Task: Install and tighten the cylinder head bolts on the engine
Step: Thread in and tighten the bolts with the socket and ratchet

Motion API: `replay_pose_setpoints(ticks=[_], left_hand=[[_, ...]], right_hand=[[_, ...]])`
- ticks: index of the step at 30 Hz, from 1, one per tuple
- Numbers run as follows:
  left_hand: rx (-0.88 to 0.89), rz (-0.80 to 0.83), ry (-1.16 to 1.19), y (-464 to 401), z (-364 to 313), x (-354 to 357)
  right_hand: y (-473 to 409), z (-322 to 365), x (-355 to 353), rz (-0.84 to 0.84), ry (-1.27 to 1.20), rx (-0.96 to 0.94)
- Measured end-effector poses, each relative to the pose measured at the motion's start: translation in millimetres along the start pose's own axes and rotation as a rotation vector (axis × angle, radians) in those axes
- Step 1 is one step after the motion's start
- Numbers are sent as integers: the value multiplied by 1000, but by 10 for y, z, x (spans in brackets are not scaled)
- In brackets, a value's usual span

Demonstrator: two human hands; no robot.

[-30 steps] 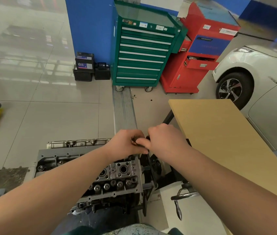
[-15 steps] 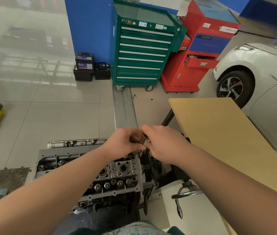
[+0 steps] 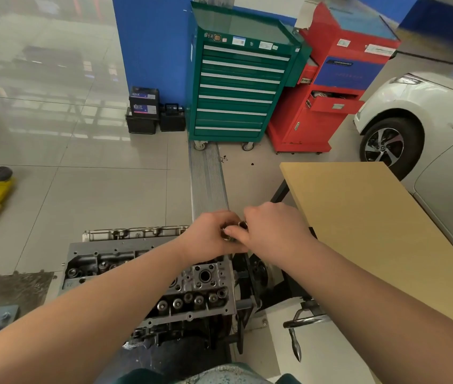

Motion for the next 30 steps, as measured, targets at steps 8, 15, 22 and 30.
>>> replay_pose_setpoints(ticks=[8, 15, 22, 30], left_hand=[[-108, 115, 85, -45, 107, -15], [-88, 18, -109, -100, 47, -58], [-91, 54, -83, -53, 81, -78], [-95, 150, -55, -17, 138, 18]], right_hand=[[22, 22, 3, 30, -71, -55], [-18, 79, 2, 16, -122, -104], [-61, -33, 5, 33, 14, 23], [-20, 11, 12, 64, -90, -65]])
Point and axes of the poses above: each hand's wrist, its own y-axis away from the middle knuckle, its own x-axis out of the palm, z = x × y, the point moved 9 cm from there along -y, towards the middle knuckle, and after that the axes turned 14 degrees about -x, right-handed, at the moved point
